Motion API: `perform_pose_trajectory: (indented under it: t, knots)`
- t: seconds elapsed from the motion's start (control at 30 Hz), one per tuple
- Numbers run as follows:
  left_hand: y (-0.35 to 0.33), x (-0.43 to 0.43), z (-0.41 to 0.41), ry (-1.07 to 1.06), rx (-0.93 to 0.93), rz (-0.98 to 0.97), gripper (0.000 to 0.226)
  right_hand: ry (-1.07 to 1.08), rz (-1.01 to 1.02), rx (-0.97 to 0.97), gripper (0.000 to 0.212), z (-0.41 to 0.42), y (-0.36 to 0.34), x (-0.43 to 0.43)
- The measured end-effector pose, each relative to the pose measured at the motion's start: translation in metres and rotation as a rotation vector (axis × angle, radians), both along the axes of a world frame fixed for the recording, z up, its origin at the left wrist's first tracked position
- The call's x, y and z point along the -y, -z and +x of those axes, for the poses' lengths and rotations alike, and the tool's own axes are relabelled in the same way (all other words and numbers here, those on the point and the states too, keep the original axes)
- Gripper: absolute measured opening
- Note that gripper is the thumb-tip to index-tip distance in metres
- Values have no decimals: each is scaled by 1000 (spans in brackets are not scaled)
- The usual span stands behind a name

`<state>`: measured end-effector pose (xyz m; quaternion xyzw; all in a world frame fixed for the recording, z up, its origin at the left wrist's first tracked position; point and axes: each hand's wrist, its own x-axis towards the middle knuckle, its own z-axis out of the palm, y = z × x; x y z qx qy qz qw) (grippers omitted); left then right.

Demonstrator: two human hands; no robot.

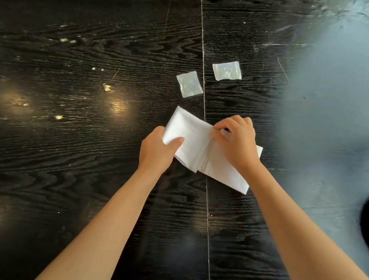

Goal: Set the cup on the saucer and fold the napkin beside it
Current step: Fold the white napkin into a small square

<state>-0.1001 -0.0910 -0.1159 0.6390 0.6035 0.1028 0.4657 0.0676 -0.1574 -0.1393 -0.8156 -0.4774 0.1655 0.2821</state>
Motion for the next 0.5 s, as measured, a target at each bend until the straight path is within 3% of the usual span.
perform_pose_trajectory:
  t: [0.13,0.5]
  knots:
    - [0,1,0,-6,9,9,24,68,-36,-151,9,0,-1,-3]
    - [-1,2,-1,-4,10,16,28,146,-13,-276,11,-1,-9,-5]
